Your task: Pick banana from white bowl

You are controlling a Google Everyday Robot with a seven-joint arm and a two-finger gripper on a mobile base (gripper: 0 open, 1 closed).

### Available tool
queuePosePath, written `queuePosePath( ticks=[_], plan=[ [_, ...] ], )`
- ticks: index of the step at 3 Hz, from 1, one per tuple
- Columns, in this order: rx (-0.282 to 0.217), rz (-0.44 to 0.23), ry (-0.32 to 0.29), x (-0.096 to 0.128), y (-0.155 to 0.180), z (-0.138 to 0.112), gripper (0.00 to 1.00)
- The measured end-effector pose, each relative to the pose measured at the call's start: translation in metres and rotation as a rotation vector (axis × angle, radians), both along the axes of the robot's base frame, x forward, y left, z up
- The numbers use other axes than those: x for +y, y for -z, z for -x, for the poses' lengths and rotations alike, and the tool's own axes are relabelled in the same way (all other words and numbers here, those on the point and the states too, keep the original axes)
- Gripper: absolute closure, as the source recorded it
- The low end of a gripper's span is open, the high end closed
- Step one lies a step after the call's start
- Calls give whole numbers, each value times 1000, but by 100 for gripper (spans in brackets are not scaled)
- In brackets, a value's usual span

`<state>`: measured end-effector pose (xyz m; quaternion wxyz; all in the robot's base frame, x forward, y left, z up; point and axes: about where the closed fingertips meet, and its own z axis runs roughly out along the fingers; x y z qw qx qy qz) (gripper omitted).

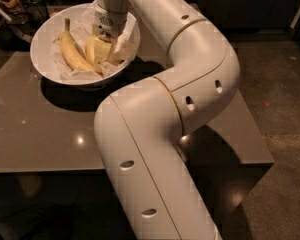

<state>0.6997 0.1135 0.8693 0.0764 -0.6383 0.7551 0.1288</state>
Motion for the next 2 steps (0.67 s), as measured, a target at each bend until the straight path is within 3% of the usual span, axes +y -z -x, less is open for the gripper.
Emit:
queuePosePath(
  ticks=[2],
  plan=[
    [40, -9, 19, 4, 10, 1, 40]
  ],
)
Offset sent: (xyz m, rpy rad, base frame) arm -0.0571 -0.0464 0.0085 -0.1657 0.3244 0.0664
